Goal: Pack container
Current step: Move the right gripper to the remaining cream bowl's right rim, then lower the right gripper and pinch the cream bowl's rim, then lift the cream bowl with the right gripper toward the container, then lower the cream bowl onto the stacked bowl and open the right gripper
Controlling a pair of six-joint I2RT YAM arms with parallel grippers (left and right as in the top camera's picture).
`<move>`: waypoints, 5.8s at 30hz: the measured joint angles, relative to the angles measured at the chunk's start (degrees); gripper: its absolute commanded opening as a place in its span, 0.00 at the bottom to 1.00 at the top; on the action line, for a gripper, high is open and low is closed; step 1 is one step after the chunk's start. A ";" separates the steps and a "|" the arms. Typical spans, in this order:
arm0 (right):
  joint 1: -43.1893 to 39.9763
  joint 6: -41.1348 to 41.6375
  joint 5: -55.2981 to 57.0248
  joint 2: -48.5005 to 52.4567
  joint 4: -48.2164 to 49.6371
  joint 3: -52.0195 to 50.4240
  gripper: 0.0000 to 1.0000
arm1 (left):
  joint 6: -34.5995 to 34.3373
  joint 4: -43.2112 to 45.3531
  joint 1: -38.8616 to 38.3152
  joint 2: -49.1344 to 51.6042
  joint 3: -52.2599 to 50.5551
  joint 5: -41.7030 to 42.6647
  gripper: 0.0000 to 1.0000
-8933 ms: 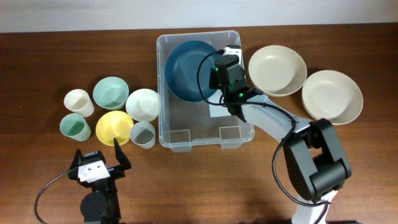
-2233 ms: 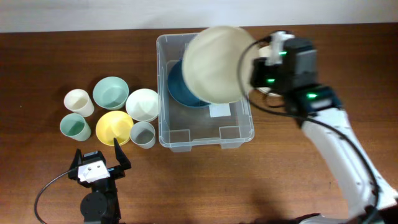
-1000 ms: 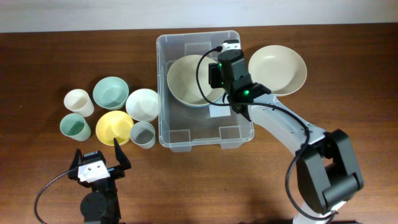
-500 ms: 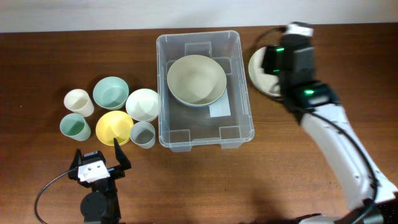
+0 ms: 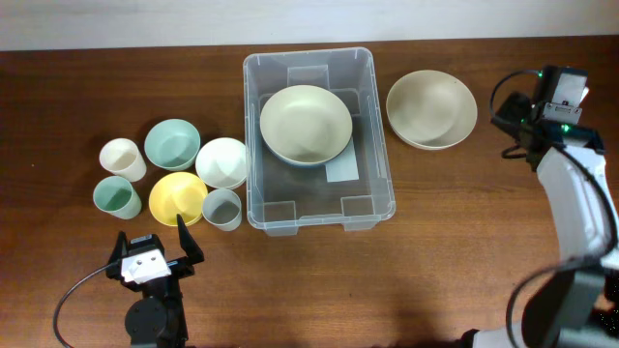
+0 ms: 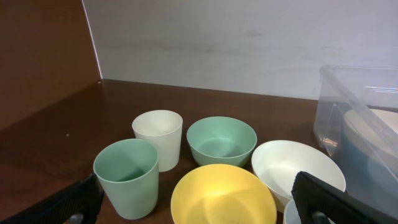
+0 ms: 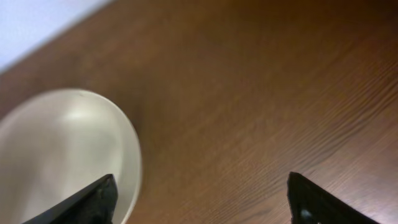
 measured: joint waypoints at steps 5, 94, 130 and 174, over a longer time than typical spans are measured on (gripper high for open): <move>-0.61 -2.89 -7.15 6.80 1.75 0.00 0.92 | 0.00 0.00 0.00 0.00 0.00 0.02 0.99; 0.02 -1.99 -25.27 21.46 21.20 -0.02 0.85 | 0.00 0.00 0.00 0.00 0.00 0.02 0.99; -4.39 -1.22 -34.67 21.99 20.35 0.17 0.04 | 0.00 0.00 0.00 0.00 0.00 0.02 0.99; 37.48 -8.28 -9.27 7.65 22.58 0.20 0.04 | 0.00 0.00 0.00 0.00 0.00 0.02 0.99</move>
